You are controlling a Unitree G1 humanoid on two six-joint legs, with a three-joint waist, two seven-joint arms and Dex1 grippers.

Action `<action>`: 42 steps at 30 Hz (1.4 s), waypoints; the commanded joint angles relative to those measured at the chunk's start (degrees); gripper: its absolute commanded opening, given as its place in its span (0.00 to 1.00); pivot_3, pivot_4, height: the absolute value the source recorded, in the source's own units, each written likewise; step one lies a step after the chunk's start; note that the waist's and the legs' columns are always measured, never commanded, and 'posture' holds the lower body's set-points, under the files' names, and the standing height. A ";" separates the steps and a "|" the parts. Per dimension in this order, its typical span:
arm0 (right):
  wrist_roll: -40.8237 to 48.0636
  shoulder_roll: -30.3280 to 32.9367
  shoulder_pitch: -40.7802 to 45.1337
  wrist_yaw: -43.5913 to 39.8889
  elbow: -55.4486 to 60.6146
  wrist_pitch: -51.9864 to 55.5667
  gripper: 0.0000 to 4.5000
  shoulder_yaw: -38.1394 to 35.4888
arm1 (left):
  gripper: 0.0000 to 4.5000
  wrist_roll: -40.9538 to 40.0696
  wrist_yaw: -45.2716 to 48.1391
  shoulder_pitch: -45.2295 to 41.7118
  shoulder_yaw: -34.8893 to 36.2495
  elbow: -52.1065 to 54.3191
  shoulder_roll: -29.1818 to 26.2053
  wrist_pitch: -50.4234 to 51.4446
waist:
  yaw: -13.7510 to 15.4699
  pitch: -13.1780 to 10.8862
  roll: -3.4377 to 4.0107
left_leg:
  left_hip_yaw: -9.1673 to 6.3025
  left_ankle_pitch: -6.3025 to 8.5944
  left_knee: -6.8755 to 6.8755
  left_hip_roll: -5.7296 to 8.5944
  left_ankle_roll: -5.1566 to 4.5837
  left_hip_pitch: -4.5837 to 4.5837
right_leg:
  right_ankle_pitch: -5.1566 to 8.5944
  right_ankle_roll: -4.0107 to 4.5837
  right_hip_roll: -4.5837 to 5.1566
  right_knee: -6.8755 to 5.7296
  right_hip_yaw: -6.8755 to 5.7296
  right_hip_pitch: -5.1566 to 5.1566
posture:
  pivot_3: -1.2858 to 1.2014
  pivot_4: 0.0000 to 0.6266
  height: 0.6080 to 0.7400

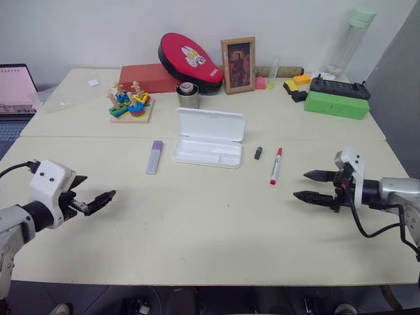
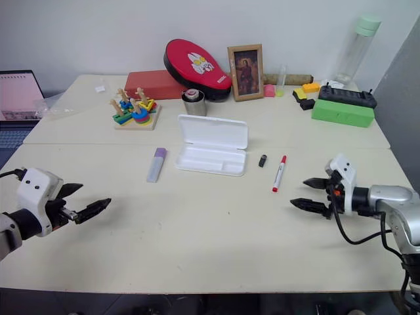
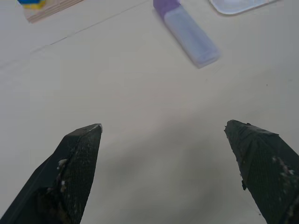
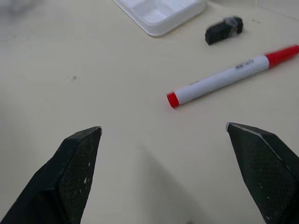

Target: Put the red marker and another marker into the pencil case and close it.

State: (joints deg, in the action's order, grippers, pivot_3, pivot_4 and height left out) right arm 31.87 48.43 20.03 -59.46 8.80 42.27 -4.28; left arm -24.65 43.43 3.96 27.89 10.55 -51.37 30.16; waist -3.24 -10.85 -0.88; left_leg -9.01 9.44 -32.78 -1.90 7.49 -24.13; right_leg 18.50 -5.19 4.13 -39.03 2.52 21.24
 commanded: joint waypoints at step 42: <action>-32.80 -36.37 37.40 -0.41 -56.58 -32.45 0.12 23.92 | 1.00 -6.86 4.11 -17.92 -19.25 9.35 12.53 -2.51 | -1.18 0.01 -0.01 | -0.09 -0.03 -0.05 0.00 0.02 0.00 | -0.08 0.06 -0.01 -0.10 -0.09 -0.04 | 0.52 0.24 1.00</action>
State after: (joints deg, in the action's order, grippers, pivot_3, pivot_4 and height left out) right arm -0.66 12.13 56.94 -58.93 -47.59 10.31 20.21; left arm -29.38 48.26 -12.65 6.33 18.47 -39.40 27.43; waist -4.42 -10.84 -0.89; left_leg -9.11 9.42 -32.83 -1.90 7.50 -24.13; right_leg 18.42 -5.14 4.11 -39.14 2.42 21.20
